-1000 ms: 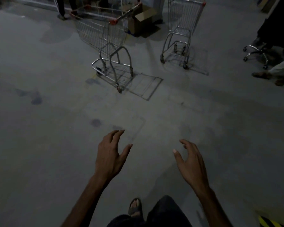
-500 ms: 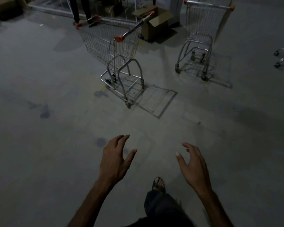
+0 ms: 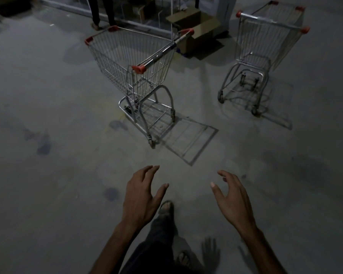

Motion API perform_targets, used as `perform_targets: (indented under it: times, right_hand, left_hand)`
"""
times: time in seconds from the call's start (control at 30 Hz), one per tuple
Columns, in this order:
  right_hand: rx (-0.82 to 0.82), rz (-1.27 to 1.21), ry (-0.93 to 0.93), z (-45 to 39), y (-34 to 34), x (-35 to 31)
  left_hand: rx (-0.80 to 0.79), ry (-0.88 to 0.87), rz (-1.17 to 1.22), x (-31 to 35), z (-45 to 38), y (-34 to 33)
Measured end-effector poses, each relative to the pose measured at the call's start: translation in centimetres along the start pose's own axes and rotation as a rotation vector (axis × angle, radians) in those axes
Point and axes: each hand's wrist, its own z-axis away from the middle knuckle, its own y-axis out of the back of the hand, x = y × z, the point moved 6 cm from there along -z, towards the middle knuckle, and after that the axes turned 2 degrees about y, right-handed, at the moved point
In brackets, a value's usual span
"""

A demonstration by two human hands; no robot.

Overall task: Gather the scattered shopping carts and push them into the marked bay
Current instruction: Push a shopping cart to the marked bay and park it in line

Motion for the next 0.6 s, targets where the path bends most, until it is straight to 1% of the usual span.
perform_targets:
  times: [0.2, 0.3, 0.37, 0.43, 0.53, 0.6]
  right_hand:
    - [0.011, 0.010, -0.034, -10.4, -1.1, -0.3]
    - [0.015, 0.001, -0.083, -16.1, -1.1, -1.5]
    - [0.041, -0.021, -0.076, -20.0, -1.0, -2.7]
    - [0.052, -0.014, -0.062, -24.0, -1.0, -3.6]
    - [0.058, -0.017, -0.090, -29.0, -0.7, -4.8]
    - [0.050, -0.030, -0.079, -32.2, -0.8, -5.5]
  left_hand:
    - [-0.022, -0.038, 0.044, 0.2, -13.4, -2.9]
    - [-0.005, -0.053, 0.071, 0.9, -20.1, -2.7]
    - [-0.001, -0.080, 0.101, 1.3, -24.4, -2.6]
    - [-0.020, -0.115, 0.083, 1.5, -28.8, -2.9]
    - [-0.048, -0.151, 0.048, 1.8, -34.2, -3.1]
    - [-0.020, -0.154, 0.050, 1.8, -37.4, -2.6]
